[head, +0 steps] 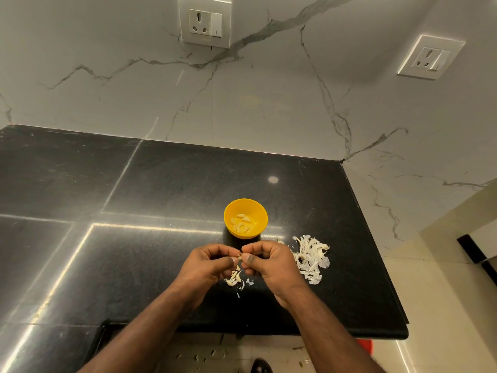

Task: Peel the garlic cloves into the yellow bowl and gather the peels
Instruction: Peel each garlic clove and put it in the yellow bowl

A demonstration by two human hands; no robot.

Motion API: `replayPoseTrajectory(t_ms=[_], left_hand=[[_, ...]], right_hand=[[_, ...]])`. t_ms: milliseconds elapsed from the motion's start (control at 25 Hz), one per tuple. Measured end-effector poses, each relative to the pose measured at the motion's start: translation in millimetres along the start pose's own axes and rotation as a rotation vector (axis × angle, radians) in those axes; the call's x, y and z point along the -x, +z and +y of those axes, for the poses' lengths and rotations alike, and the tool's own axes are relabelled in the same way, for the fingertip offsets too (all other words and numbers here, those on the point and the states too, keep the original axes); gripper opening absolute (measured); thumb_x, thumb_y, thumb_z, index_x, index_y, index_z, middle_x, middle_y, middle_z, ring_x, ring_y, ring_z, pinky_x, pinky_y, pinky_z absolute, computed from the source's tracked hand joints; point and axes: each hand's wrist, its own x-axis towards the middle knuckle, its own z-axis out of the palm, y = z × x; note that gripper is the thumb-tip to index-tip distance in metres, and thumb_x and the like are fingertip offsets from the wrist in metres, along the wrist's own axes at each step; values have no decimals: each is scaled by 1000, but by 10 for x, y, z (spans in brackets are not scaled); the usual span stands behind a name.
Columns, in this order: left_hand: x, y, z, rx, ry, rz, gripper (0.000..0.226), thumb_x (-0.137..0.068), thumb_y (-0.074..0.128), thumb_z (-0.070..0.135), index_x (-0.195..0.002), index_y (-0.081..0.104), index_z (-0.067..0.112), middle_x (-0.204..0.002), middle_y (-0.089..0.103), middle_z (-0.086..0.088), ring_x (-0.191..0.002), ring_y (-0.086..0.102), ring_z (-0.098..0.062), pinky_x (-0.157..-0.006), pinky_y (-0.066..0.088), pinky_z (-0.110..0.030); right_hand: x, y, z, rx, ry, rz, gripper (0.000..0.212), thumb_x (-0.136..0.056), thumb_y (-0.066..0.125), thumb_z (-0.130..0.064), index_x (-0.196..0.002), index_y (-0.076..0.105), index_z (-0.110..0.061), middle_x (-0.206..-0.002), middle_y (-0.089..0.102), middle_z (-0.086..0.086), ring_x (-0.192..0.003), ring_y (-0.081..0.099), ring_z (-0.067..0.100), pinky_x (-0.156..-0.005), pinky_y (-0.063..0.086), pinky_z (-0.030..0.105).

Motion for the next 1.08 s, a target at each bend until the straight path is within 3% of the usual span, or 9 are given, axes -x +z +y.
replayPoseTrajectory(t_ms=[240,400,520,640,720,840,920,1000,1080], left_hand=[[3,12,-3,127,-38,-12,12,-89,68,0,-96,77,3,-92,72,-20,-84,66,-27,-81,54,-39],[-10,15,6,140,-56,-10,12,-89,68,1,-100,71,0,-87,71,-13,-79,68,-20,-76,55,-33],[-21,44,4,142,-63,-30,10,-88,70,1,-98,67,1,-87,72,-14,-80,70,-23,-76,56,-34],[-13,74,1,-4,8,-12,5,-92,70,9,-94,72,5,-83,72,-12,-77,68,-21,-71,56,-30],[-34,52,-21,-267,103,30,7,-93,70,18,-88,76,18,-77,73,-1,-73,67,-12,-68,53,-28],[-33,27,-33,-592,171,67,14,-92,71,24,-96,76,37,-86,74,13,-80,69,-2,-71,52,-21],[-21,29,-12,-631,181,88,11,-92,70,34,-101,74,39,-89,74,15,-81,69,0,-72,53,-21],[-6,33,15,-649,207,108,8,-93,69,38,-98,74,39,-89,73,17,-79,68,1,-70,50,-20],[-7,19,20,-670,215,130,4,-92,70,34,-92,72,38,-86,72,16,-78,67,-3,-69,49,-22]], right_hand=[[-24,-34,25,89,-19,46,19,-86,71,4,-95,76,-12,-85,76,7,-77,70,16,-72,58,27],[-11,-87,-3,302,-110,27,29,-81,79,-6,-103,78,-24,-102,74,-16,-100,66,-5,-82,50,10],[5,-52,-19,259,-109,-19,24,-85,78,-11,-108,77,-18,-98,77,-8,-96,70,3,-84,57,19],[-17,-55,18,221,-82,51,13,-87,74,-4,-94,76,-14,-90,78,1,-85,74,16,-79,60,29],[-34,-100,14,154,-51,87,12,-86,74,-1,-90,73,-13,-85,77,6,-78,72,24,-71,58,34],[-54,-169,-14,187,-77,142,11,-87,75,-10,-92,76,-19,-78,75,1,-68,67,10,-64,55,24],[-67,-179,-32,202,-79,166,10,-94,68,-16,-93,76,-22,-76,72,-4,-66,64,4,-63,53,20],[-77,-169,-39,152,-35,160,15,-100,59,-14,-95,73,-16,-76,72,1,-67,65,11,-63,55,25],[-84,-172,-38,139,-34,145,11,-96,63,-6,-97,72,-13,-80,74,7,-70,67,16,-66,58,29]])
